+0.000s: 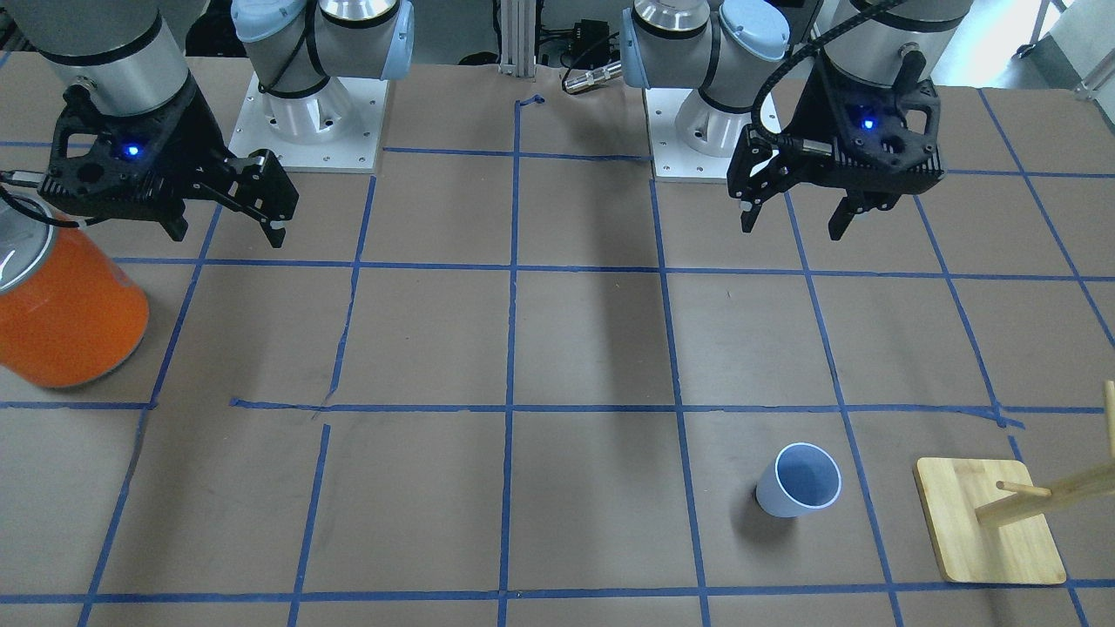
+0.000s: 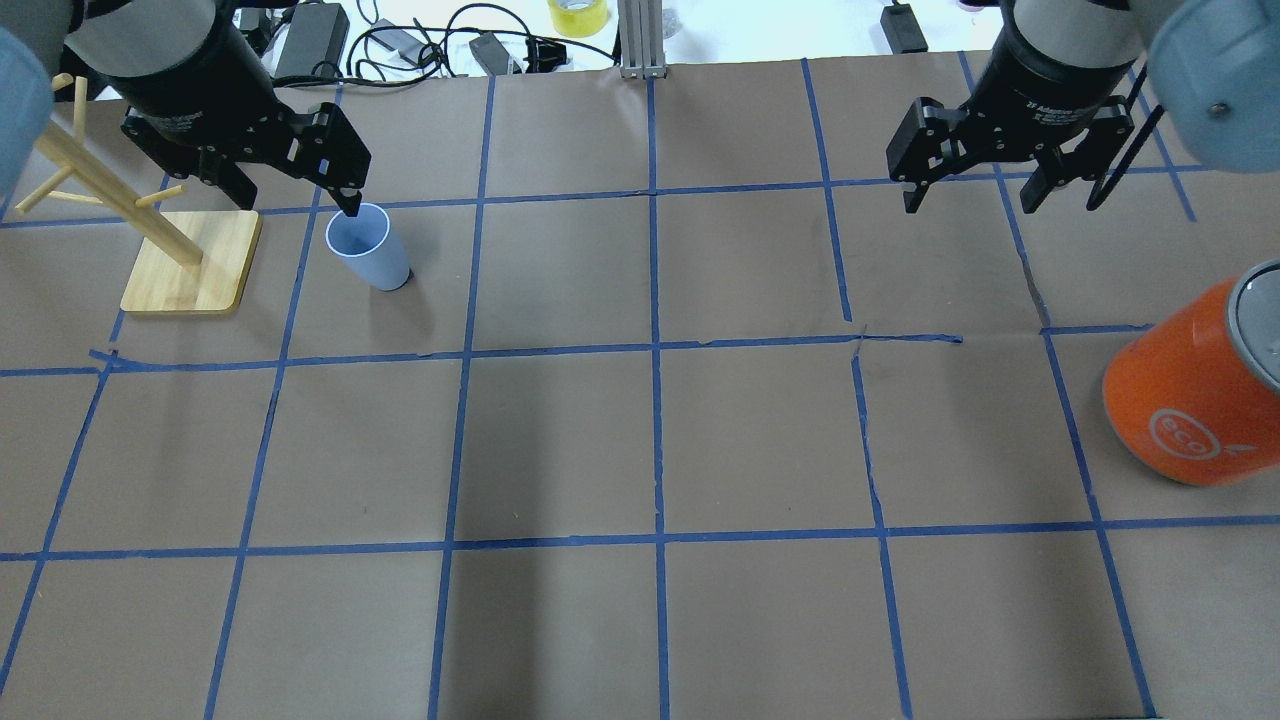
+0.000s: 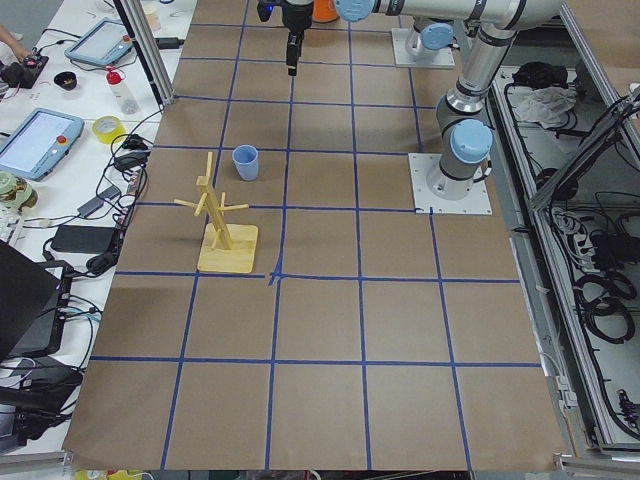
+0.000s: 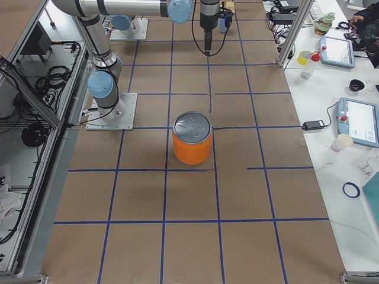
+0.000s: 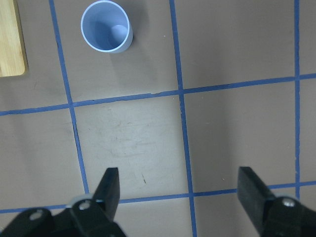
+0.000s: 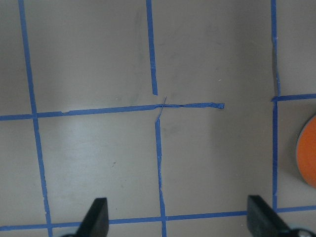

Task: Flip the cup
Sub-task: 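Open the left gripper and hold above the upright cup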

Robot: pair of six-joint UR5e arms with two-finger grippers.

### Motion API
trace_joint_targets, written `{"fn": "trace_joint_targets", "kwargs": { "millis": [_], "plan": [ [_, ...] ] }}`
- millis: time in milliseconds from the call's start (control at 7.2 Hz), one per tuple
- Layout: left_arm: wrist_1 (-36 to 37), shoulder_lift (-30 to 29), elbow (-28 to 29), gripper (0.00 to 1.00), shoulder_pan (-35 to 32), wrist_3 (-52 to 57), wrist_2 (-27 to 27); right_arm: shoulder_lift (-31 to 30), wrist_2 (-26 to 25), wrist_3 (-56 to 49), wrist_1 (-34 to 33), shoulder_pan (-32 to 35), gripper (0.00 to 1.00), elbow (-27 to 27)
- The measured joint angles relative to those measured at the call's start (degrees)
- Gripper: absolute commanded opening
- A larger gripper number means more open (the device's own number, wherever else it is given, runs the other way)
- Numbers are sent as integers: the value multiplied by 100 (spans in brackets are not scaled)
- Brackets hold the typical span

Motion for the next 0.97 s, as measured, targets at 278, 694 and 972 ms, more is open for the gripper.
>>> {"fn": "trace_joint_targets", "kwargs": {
  "millis": [278, 694, 972],
  "plan": [
    [-1, 35, -33, 90, 0, 4, -3, 0, -15, -53, -3, 1, 100, 0],
    [-1, 40, -45, 92, 0, -2, -32, -7, -22, -73, 2, 6, 100, -1],
    [-1, 46, -52, 92, 0, 9, -30, -7, -12, -56, 2, 8, 100, -7]
  ]
}}
